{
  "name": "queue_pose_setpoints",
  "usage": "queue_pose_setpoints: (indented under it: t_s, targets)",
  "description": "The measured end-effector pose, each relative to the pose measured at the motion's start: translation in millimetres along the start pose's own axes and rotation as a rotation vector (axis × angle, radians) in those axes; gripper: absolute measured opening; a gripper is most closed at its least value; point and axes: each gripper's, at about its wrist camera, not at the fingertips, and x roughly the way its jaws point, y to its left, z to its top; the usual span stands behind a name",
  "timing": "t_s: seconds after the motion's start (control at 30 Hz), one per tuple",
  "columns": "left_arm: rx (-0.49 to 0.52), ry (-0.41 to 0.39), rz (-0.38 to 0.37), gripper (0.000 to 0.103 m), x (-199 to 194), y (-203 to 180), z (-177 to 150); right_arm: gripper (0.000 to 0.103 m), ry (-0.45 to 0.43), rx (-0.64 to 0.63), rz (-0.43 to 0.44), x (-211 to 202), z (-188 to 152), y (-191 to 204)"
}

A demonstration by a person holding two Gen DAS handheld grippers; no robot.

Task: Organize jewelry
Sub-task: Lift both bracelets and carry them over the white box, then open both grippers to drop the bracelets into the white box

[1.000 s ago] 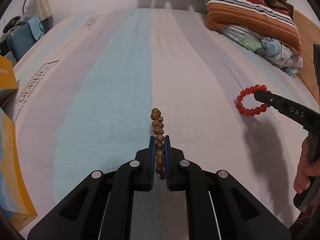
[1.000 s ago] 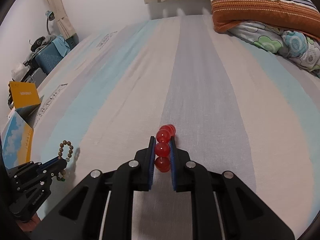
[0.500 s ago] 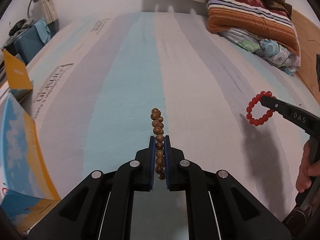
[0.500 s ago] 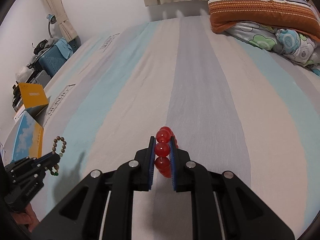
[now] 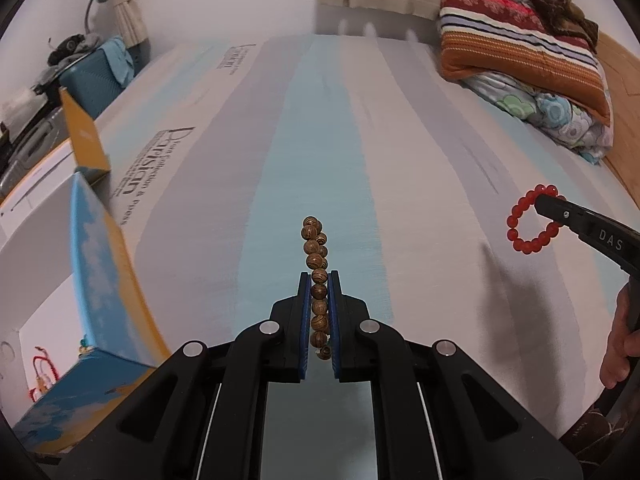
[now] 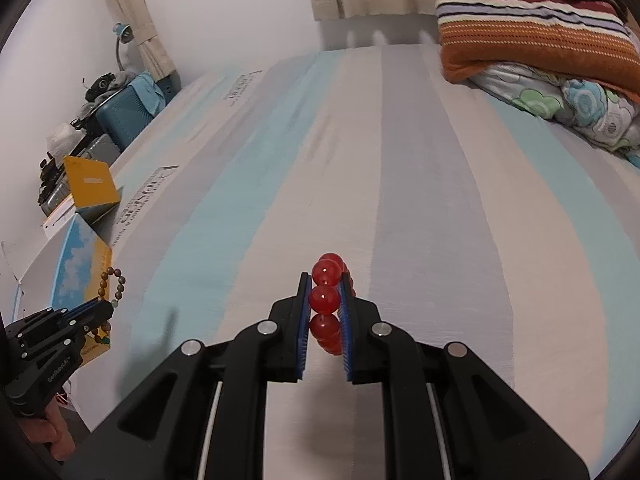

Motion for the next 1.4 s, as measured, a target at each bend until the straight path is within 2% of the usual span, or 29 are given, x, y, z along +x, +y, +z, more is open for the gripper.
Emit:
queue_pose_setpoints:
  t_s: [0.43,0.8,1.03,1.4]
  targets:
    - [-0.071,-0.034,0.048,0.007,-36.1,51.4,-6.9,0.012,-0.014,-0.103,0.026,-10.3,10.7,65.0]
    - [-0.159,-0.07,0.097,0.007,-74.3,114.9,-21.7,0.012,-0.035,-0.173,0.081,-21.8,22.9,136.5]
    - [-0.22,-0.087,0.145,0.007,-100.1,165.0,-34.1,0.012,-0.041,-0.235,0.137,-25.2,23.6,202.2]
    - [-0.36,-0.081,0.229,0.007,-133.9,263.1,-73.2,0.012,-0.032,-0.343,0.259,-27.6,10.6,316.5]
